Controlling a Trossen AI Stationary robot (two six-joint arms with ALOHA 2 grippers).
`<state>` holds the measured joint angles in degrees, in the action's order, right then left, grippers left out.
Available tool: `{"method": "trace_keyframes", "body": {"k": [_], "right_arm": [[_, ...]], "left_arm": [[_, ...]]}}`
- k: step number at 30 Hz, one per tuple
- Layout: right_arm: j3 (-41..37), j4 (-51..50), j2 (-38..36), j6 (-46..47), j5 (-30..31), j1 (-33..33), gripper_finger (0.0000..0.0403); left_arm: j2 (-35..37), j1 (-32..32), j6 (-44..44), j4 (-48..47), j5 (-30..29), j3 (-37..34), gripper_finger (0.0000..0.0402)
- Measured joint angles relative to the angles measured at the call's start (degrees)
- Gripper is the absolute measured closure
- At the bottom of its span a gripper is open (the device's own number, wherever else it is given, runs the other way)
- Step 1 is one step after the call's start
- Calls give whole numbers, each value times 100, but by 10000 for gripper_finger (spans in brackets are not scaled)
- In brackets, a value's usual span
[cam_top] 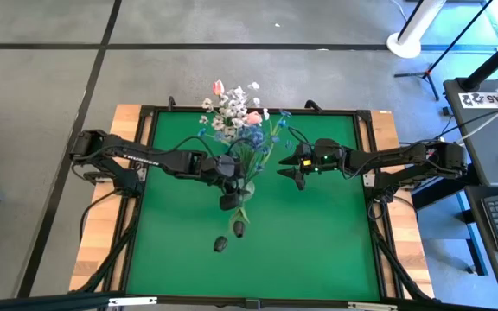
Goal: Sort flowers into vase by color
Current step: Put the blue flowers into the transparent vase, then return to Home Position
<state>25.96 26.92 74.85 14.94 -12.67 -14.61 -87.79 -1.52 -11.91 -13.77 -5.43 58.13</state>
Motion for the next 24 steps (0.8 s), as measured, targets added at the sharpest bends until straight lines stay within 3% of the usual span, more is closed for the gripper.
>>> {"method": "trace_keyframes", "body": {"k": [17,24], "right_arm": [[2,40,2,0,-3,0,198],[2,15,2,0,-4,2,198]], "left_arm": [[633,-15,-229,-840,-140,7,136],[982,-141,-506,-1540,-549,6,137]]}}
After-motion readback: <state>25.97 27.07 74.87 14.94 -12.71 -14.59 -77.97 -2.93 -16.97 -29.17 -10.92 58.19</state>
